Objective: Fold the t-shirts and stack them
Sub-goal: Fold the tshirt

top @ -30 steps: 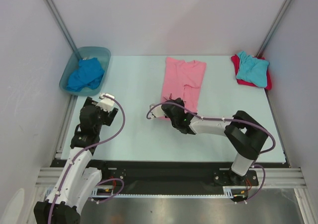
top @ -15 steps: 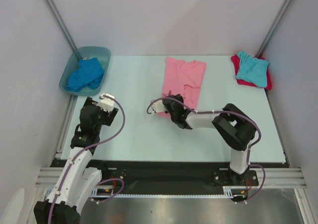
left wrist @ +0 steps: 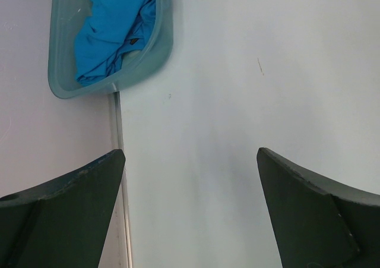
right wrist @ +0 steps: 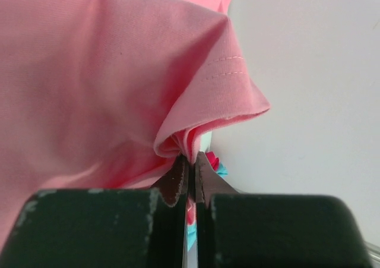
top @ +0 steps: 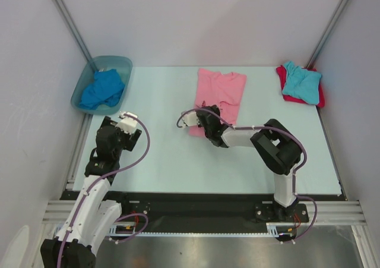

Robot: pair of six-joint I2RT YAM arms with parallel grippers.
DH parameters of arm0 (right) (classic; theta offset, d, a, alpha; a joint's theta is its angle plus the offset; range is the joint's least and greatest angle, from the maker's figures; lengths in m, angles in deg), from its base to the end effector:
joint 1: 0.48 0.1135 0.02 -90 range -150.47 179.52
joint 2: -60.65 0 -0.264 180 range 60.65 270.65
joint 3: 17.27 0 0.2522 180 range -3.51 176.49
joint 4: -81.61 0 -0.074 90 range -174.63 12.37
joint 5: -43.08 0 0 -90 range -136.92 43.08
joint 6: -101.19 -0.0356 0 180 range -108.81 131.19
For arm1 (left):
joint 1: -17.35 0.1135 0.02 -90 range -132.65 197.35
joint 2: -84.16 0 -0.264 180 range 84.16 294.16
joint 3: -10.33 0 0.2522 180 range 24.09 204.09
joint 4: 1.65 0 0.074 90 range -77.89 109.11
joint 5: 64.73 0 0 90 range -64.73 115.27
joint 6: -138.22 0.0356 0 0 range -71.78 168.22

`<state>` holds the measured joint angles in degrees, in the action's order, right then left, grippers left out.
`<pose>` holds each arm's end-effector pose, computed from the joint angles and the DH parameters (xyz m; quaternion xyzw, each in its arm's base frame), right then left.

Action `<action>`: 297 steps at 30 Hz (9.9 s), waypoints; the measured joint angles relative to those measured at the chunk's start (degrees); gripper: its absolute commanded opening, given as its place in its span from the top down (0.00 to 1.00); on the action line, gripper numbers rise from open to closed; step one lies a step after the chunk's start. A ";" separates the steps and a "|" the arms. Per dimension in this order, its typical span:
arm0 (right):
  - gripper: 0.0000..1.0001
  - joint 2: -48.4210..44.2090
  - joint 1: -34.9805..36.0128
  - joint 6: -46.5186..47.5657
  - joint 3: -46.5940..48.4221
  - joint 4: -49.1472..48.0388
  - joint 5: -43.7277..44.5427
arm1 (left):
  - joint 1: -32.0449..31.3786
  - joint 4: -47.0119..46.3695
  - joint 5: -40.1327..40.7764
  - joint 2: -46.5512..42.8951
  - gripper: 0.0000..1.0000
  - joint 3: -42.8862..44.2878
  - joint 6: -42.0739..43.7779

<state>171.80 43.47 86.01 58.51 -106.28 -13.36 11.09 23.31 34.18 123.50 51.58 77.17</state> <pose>0.3109 0.2724 0.1659 -0.6280 0.5457 -0.3701 0.4132 0.1679 -0.0129 0.2465 0.2107 0.8056 0.1717 0.5264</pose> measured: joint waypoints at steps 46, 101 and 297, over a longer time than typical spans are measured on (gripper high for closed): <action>1.00 -8.66 -0.20 -21.31 7.72 13.38 -5.79 | 0.00 -0.02 0.33 -0.46 0.00 -0.42 0.00; 1.00 4.00 -9.70 -28.46 12.98 17.75 -6.14 | 0.00 0.02 -0.13 -1.20 0.00 -0.42 -0.02; 0.44 13.31 -8.68 -47.91 39.82 38.07 -10.05 | -0.11 0.55 -0.50 -1.64 0.00 -0.50 0.00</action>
<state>185.11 34.79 38.10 98.33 -68.20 -23.41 10.98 23.86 33.68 121.86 51.07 77.17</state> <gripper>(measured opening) 0.556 0.996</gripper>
